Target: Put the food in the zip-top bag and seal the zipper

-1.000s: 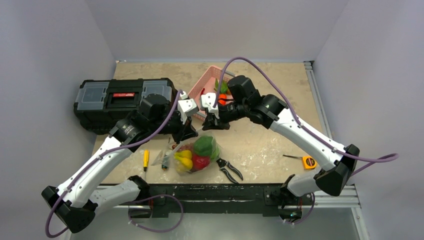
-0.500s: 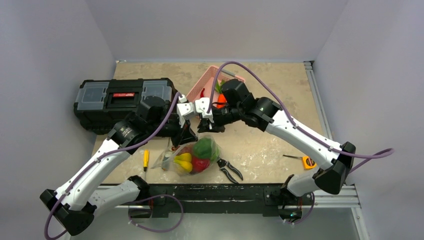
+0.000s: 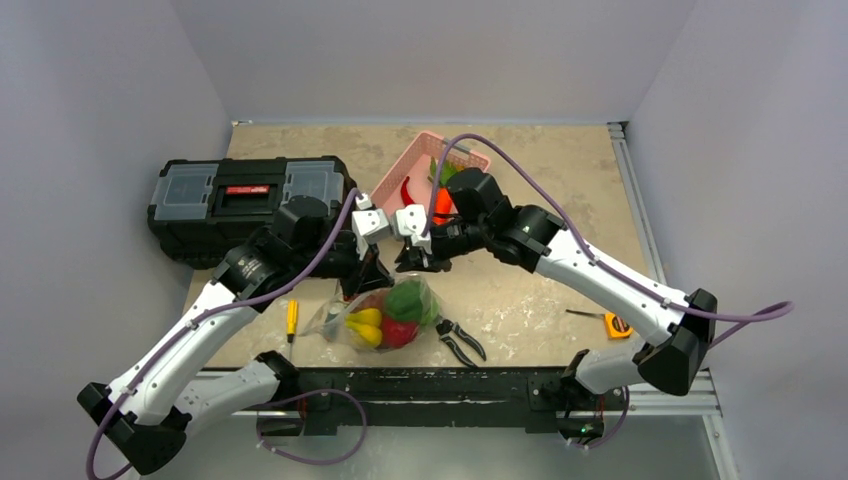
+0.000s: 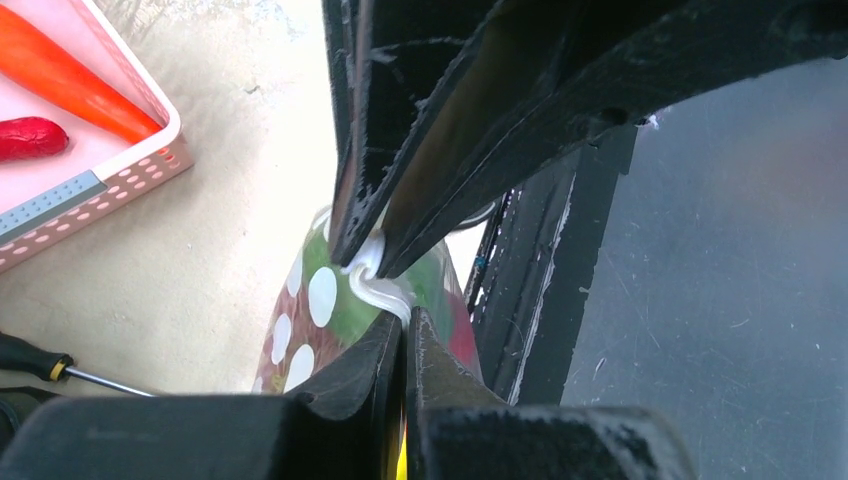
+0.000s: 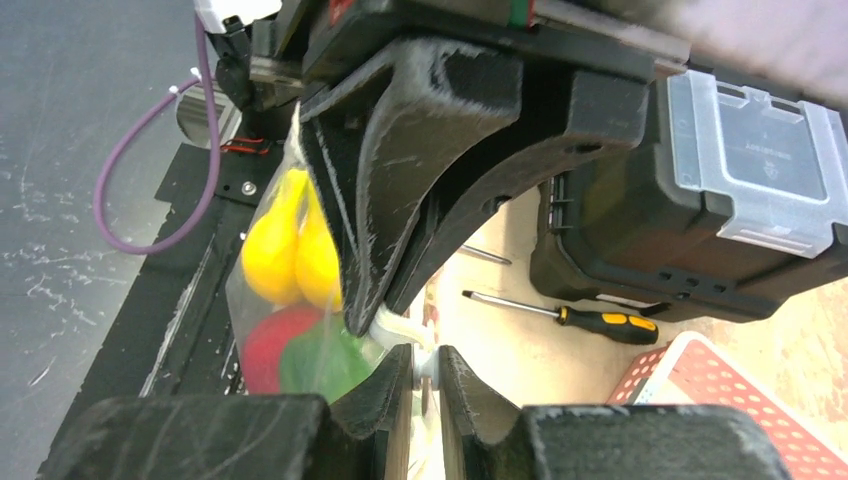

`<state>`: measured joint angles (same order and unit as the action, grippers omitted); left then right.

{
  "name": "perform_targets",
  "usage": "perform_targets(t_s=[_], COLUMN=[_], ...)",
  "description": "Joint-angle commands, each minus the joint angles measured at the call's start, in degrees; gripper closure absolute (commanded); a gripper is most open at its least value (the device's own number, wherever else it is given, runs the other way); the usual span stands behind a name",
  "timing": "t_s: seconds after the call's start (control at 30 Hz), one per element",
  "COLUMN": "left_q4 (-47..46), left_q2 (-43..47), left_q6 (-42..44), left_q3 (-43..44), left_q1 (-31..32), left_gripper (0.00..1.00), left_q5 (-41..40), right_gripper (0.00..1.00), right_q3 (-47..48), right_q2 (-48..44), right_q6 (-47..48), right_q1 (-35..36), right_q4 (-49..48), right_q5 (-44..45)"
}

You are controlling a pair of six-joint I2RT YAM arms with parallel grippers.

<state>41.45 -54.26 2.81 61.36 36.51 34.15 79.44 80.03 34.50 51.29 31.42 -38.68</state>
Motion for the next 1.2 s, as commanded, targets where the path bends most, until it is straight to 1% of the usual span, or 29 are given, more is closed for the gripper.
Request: perform_targets(t_s=[0.0, 0.1, 0.27, 0.37, 0.43, 0.63, 0.7, 0.73, 0.8, 0.87, 0.97, 1.07, 1.17], left_q4=[-4.9, -4.8, -5.1, -5.2, -5.5, -6.6, -6.7, -6.8, -6.5, -6.3, -6.2, -6.2, -6.3], left_q2=[1.0, 1.0, 0.6, 0.6, 0.8, 1.5, 1.8, 1.9, 1.8, 1.9, 2.0, 2.0, 1.8], left_q6=[2.0, 2.0, 1.7, 1.6, 1.3, 0.9, 1.0, 1.1, 1.2, 1.3, 1.3, 1.4, 1.2], left_q3=[0.2, 0.2, 0.3, 0.4, 0.3, 0.1, -0.1, -0.3, -0.4, -0.4, -0.5, -0.5, -0.5], left_q1=[-0.1, -0.1, 0.0, -0.1, -0.1, -0.1, 0.0, -0.1, -0.1, -0.1, -0.1, -0.1, -0.1], left_gripper=[1.00, 1.00, 1.00, 1.00, 1.00, 1.00, 1.00, 1.00, 1.00, 1.00, 1.00, 1.00, 1.00], left_q5=[-1.0, -1.4, -1.1, -0.9, -0.9, 0.5, 0.4, 0.2, -0.1, -0.4, -0.3, 0.0, 0.3], right_gripper=[0.87, 0.87, 0.86, 0.81, 0.80, 0.79, 0.74, 0.70, 0.62, 0.53, 0.41, 0.40, 0.40], right_q3=[-3.1, -4.8, -5.4, -6.3, -6.2, -5.2, -5.1, -5.5, -6.7, -8.9, -15.5, -21.3, -25.4], right_q2=[-4.3, -6.0, -6.3, -5.9, -5.2, -2.9, -3.1, -3.7, -5.9, -9.1, -14.8, -18.9, -20.4], right_q6=[-0.7, -2.5, -3.3, -5.4, -6.2, -7.3, -7.1, -8.1, -11.7, -14.1, -17.8, -21.1, -24.9], right_q1=[0.8, 0.8, 0.8, 0.9, 1.1, 2.3, 2.3, 2.3, 1.6, 0.2, -3.6, -8.3, -9.0], right_q4=[-1.6, -3.8, -5.5, -8.7, -9.7, -11.4, -11.2, -12.4, -14.3, -15.5, -19.6, -24.3, -30.6], right_q5=[-6.3, -7.5, -8.3, -8.9, -9.0, -3.7, -2.5, -3.3, -1.0, 0.3, 0.9, -3.0, -5.5])
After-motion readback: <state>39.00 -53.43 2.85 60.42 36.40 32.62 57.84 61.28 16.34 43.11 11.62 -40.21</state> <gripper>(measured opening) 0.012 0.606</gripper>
